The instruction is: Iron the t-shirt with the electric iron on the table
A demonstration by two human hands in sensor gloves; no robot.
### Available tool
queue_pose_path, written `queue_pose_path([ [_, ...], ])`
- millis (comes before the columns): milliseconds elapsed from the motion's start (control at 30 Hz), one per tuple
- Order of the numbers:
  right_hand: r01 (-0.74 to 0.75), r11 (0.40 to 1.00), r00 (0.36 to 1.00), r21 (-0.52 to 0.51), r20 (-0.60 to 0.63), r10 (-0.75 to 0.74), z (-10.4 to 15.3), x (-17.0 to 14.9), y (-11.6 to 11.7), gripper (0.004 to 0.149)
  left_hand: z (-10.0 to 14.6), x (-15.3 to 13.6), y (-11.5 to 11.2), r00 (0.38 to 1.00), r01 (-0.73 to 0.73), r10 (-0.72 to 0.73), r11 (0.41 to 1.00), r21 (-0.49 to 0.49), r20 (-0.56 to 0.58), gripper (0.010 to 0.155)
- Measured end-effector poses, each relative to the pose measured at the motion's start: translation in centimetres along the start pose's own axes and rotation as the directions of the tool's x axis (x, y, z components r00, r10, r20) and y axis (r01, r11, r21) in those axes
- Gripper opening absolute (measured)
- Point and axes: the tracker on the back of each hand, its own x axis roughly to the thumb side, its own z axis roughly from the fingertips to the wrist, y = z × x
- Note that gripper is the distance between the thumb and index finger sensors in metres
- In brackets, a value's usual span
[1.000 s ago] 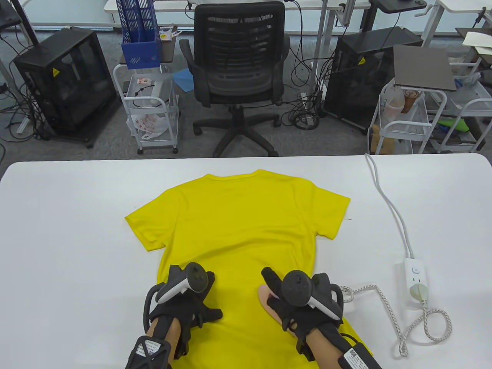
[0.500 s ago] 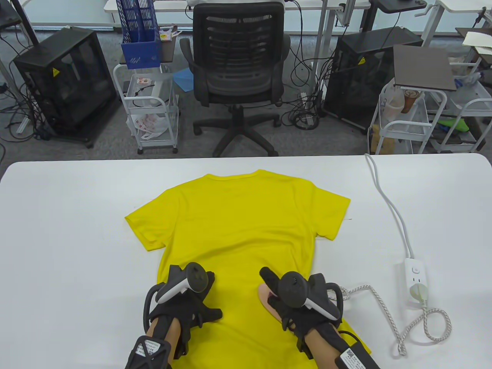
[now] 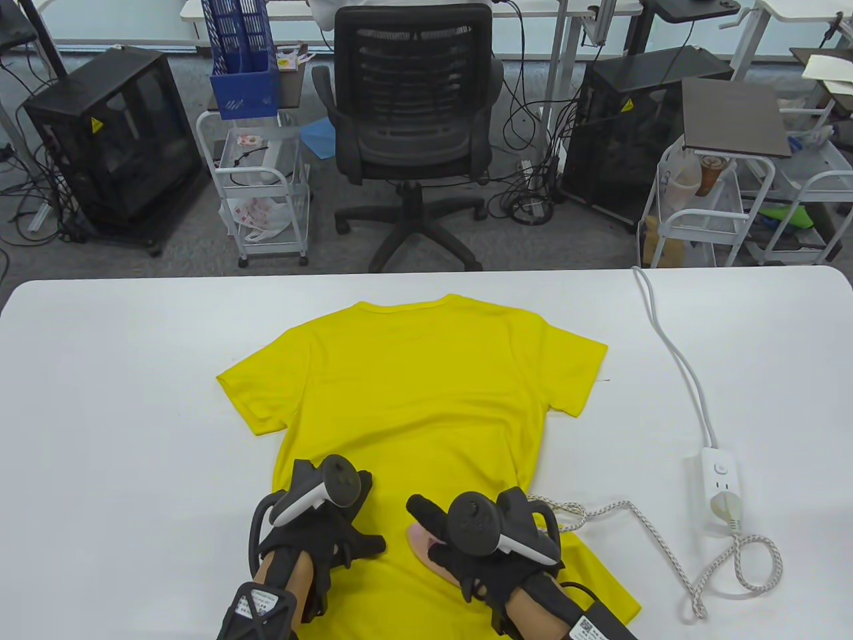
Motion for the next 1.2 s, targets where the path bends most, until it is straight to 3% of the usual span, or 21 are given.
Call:
queue_pose_path([
  [100, 0.014, 0.998, 0.994, -0.056, -0.110, -0.020, -0.1, -2.9, -0.7, 0.066, 0.0, 0.0, 0.0, 1.000, 0.003, -0.003, 1.000, 0.001, 0.000, 0.100],
  [167, 0.052, 0.997, 0.992, -0.050, -0.113, -0.058, 0.0, -3.4, -0.8, 0.067, 0.0, 0.0, 0.0, 1.000, 0.003, -0.003, 1.000, 0.001, 0.001, 0.101],
  [333, 0.150, 0.980, 0.987, 0.133, 0.038, -0.157, -0.1, 0.4, 0.4, 0.072, 0.0, 0.0, 0.0, 1.000, 0.001, -0.001, 1.000, 0.000, 0.000, 0.101],
  [433, 0.093, 0.978, 0.986, 0.186, 0.123, -0.117, 0.3, 3.3, 1.2, 0.071, 0.0, 0.0, 0.0, 1.000, 0.000, 0.000, 1.000, 0.001, 0.000, 0.101],
  [533, 0.053, 0.987, 0.989, 0.149, 0.127, -0.072, 0.3, 3.4, 1.1, 0.070, 0.0, 0.0, 0.0, 1.000, -0.001, 0.001, 1.000, 0.001, 0.001, 0.101],
  [667, 0.014, 0.999, 1.000, 0.034, 0.003, -0.014, -0.1, 0.1, 0.0, 0.070, 0.0, 0.0, 0.0, 1.000, 0.002, -0.002, 1.000, 0.001, 0.001, 0.100],
  [800, 0.078, 0.997, 0.992, -0.008, -0.094, -0.079, -0.1, -3.0, -0.7, 0.069, 0.0, 0.0, 0.0, 1.000, 0.003, -0.003, 1.000, 0.002, 0.001, 0.100],
  [1000, 0.142, 0.975, 0.984, 0.169, 0.085, -0.158, 0.0, 1.5, 0.8, 0.069, 0.0, 0.0, 0.0, 1.000, 0.000, 0.000, 1.000, 0.002, 0.001, 0.101],
  [1100, 0.091, 0.976, 0.982, 0.198, 0.145, -0.121, 0.3, 3.4, 1.2, 0.069, 0.0, 0.0, 0.0, 1.000, -0.001, 0.001, 1.000, 0.002, 0.001, 0.101],
  [1200, 0.091, 0.981, 0.984, 0.171, 0.134, -0.115, 0.2, 3.0, 1.1, 0.069, 0.0, 0.0, 0.0, 1.000, -0.002, 0.002, 1.000, 0.003, 0.001, 0.101],
])
